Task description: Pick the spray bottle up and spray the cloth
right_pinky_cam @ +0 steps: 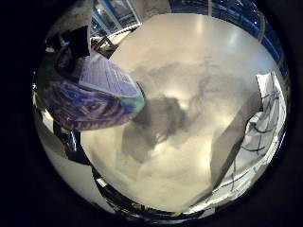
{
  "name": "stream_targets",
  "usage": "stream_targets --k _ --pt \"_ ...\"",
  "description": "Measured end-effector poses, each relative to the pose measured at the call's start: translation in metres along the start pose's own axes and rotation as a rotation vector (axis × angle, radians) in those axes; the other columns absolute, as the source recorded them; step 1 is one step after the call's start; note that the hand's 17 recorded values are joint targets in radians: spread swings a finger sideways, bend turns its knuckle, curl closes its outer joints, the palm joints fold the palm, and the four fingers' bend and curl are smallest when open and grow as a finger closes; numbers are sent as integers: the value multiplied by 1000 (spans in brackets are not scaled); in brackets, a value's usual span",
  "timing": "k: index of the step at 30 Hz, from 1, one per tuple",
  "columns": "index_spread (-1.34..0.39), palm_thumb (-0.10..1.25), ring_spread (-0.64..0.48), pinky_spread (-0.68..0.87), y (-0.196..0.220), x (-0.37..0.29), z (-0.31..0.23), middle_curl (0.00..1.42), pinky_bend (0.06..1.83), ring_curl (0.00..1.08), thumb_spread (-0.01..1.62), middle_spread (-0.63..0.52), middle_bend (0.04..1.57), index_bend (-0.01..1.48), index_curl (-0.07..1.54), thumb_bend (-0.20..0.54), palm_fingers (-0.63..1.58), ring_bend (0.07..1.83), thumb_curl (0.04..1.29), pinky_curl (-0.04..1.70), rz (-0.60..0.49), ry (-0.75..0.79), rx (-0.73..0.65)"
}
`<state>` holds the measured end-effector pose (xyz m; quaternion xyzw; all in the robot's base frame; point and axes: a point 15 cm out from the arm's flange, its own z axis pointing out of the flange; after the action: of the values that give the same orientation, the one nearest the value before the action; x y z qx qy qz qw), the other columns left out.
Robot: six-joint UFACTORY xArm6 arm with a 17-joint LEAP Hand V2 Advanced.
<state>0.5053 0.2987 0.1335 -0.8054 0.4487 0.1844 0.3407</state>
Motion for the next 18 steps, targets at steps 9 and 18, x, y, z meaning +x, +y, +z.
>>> stream_targets --k 9,18 --pt "-455 552 23 320 9 5 -6 294 420 242 961 -13 266 142 344 -41 -80 446 372 544 -59 51 -67" --pt "-445 513 47 358 13 26 -40 296 399 236 942 11 184 138 256 -31 -34 358 318 435 -51 83 -57"
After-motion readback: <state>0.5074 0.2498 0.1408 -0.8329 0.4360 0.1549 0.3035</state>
